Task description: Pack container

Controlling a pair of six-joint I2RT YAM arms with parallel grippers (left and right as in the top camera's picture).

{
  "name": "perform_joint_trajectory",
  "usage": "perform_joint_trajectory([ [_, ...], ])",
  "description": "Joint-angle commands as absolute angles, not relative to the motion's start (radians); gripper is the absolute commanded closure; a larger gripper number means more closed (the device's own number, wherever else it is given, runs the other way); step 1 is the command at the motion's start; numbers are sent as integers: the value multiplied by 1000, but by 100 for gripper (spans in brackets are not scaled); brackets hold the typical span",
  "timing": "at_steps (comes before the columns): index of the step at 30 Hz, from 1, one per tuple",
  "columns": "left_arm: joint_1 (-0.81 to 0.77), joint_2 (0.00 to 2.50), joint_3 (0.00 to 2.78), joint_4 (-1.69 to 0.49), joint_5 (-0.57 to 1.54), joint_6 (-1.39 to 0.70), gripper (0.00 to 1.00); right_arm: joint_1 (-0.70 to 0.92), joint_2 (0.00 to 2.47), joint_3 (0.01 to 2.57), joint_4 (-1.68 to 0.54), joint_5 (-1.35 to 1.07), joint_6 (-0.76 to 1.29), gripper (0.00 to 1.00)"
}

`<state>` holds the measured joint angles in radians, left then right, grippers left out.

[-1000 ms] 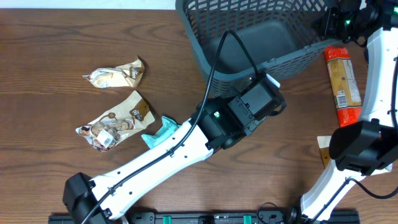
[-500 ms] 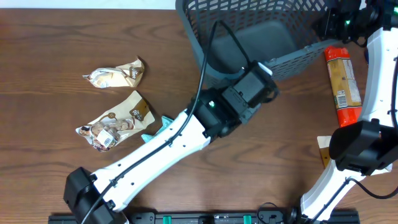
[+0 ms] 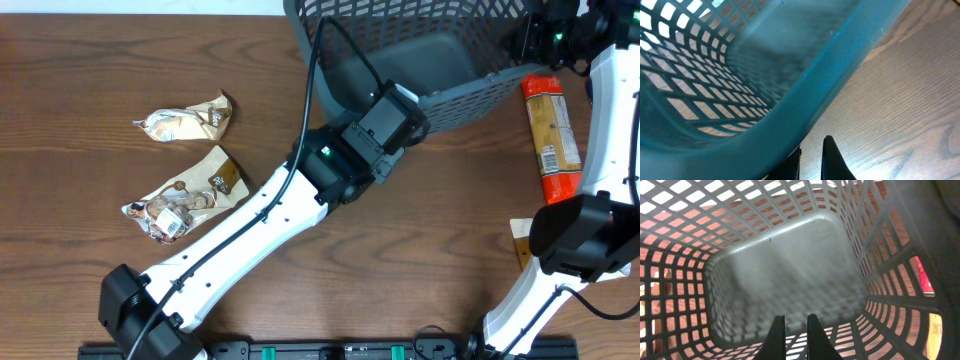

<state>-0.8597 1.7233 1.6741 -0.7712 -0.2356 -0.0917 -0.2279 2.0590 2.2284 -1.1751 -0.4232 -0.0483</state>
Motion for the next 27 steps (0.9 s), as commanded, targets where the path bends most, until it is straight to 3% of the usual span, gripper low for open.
perform_joint_trajectory([
  [1, -841, 1732, 1678, -756, -247, -82, 94, -221, 2061, 2217, -1195, -418, -67, 99],
  [27, -736, 1732, 1678, -712, -248, -82, 94, -218, 2061, 2217, -1272, -418, -69, 99],
])
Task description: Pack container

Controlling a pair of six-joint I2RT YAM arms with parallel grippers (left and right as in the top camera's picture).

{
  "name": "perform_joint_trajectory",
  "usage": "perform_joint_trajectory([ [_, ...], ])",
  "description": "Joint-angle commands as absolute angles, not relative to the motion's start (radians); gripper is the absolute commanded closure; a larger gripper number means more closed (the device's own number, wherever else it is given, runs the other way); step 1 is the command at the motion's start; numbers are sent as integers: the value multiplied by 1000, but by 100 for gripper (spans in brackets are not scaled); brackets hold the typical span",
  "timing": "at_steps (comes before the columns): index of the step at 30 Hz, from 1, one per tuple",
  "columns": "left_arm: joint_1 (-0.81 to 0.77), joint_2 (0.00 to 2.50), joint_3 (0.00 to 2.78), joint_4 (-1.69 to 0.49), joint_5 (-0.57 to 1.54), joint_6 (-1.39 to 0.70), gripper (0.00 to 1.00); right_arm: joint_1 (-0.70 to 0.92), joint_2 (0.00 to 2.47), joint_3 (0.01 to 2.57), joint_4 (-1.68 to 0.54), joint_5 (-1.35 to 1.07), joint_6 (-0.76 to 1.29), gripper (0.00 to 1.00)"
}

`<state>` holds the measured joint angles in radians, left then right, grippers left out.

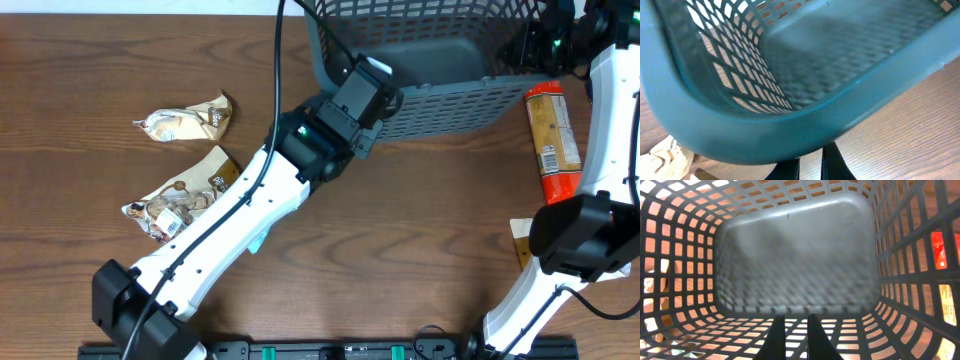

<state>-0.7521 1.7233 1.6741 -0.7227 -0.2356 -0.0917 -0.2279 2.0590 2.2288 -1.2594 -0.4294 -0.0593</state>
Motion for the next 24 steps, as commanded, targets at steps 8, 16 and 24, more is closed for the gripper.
perform_joint_trajectory([
  [8, -716, 1732, 1678, -697, -248, -82, 94, -200, 2061, 2217, -1272, -415, -69, 99],
  [16, -712, 1732, 1678, -696, -248, -82, 94, -195, 2061, 2217, -1272, -414, -69, 99],
  [24, -707, 1732, 1678, -688, -248, -63, 94, -195, 2061, 2217, -1276, -415, -68, 99],
])
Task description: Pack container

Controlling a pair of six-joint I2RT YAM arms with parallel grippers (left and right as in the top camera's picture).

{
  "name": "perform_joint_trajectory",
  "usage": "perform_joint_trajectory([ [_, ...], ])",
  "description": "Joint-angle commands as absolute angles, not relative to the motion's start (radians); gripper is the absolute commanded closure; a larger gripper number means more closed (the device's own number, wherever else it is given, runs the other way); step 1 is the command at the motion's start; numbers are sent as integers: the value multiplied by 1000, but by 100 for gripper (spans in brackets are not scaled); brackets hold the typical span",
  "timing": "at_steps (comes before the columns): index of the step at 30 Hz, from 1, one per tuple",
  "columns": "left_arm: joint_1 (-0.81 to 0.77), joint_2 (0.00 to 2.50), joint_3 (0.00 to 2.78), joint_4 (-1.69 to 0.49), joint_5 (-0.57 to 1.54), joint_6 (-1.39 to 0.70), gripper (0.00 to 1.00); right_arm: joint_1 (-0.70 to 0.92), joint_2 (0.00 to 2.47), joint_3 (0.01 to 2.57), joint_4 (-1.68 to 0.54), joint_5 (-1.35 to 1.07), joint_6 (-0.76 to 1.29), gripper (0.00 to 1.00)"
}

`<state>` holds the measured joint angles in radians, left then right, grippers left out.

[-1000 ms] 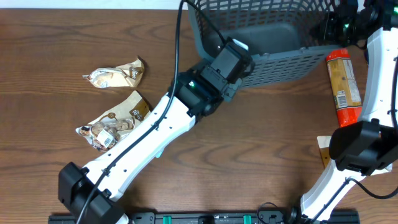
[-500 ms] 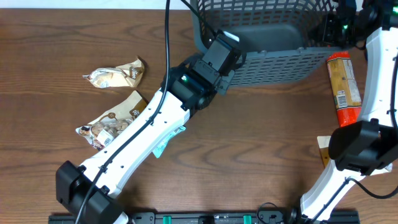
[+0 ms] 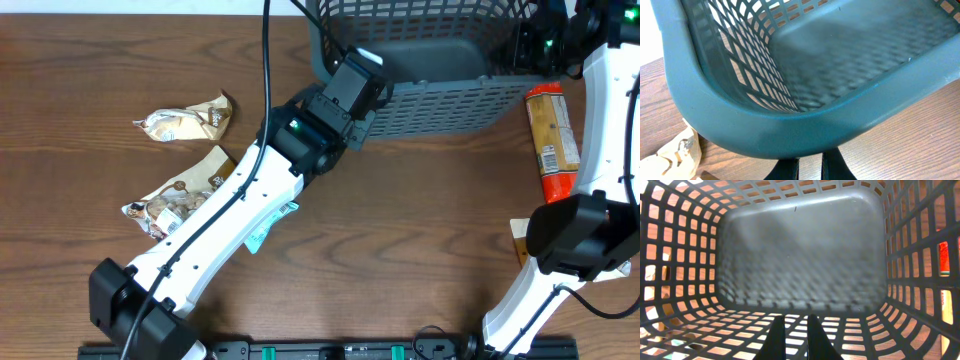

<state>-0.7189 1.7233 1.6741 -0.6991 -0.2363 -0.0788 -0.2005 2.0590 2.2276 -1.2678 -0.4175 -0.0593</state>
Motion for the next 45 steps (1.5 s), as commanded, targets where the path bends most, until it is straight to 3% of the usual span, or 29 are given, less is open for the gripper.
perform_joint_trajectory([
  [1, -704, 1732, 1678, -688, -248, -63, 94, -195, 2061, 2217, -1277, -415, -69, 99],
  [30, -656, 1732, 1678, -653, -248, -60, 94, -195, 2061, 2217, -1299, -415, -69, 99],
  [31, -656, 1732, 1678, -653, -248, -60, 93, -195, 2061, 2217, -1299, -415, -69, 99],
  [33, -656, 1732, 1678, -654, -247, -60, 83, -195, 2061, 2217, -1298, -415, -69, 99],
  [34, -656, 1732, 1678, -656, -248, -60, 73, -195, 2061, 2217, -1297, -415, -69, 96],
  [37, -657, 1732, 1678, -657, -248, -60, 37, -195, 2061, 2217, -1290, -415, -69, 60],
  [38, -657, 1732, 1678, -657, -248, -60, 32, -195, 2061, 2217, -1287, -415, -69, 46],
  [42, -658, 1732, 1678, -661, -248, -60, 29, -195, 2061, 2218, -1267, -418, -69, 20],
  [45, -658, 1732, 1678, -676, -247, -60, 29, -195, 2061, 2218, -1249, -438, -69, 11],
])
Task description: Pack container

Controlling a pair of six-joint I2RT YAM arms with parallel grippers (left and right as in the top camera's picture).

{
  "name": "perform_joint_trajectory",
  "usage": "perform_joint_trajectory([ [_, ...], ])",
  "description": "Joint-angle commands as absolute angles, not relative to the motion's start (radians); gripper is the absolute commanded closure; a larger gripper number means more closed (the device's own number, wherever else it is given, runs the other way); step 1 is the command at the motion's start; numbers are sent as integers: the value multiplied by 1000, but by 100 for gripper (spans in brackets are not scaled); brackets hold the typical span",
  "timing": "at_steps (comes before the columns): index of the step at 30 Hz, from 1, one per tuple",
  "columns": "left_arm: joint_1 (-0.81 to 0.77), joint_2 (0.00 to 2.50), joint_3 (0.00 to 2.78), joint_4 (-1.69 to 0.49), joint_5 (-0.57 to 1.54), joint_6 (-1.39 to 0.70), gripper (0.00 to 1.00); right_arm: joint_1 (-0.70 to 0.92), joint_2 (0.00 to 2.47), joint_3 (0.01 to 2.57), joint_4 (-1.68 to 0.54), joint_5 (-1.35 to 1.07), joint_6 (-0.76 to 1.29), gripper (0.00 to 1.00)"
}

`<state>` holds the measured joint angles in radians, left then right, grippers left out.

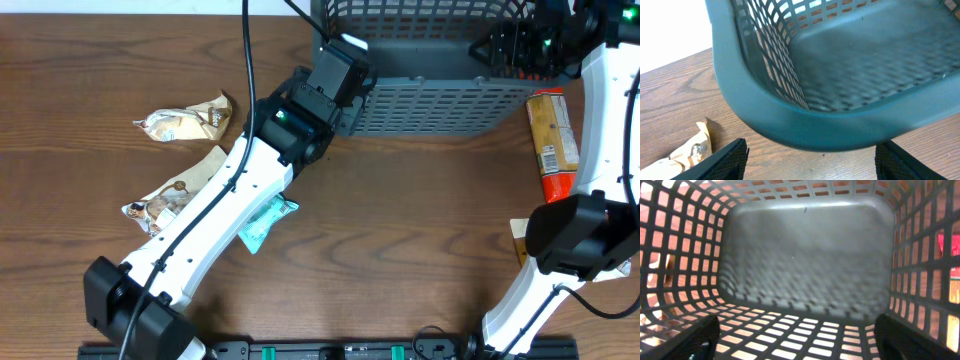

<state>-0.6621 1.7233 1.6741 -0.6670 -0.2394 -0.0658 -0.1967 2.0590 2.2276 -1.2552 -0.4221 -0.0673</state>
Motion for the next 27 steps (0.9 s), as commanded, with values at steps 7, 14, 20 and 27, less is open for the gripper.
perform_joint_trajectory([
  [7, -658, 1732, 1678, -713, -247, -60, 28, -195, 2061, 2219, -1203, -534, -69, 4],
  [14, -683, 1730, 1678, -724, -248, -59, 21, -195, 2059, 2230, -1171, -683, -69, 1],
  [20, -742, 1683, 1678, -747, -249, -44, 15, -197, 2059, 2323, -1164, -802, -61, 1],
  [27, -760, 1526, 1678, -820, -340, -45, 14, -243, 2059, 2697, -1261, -787, -22, 1],
])
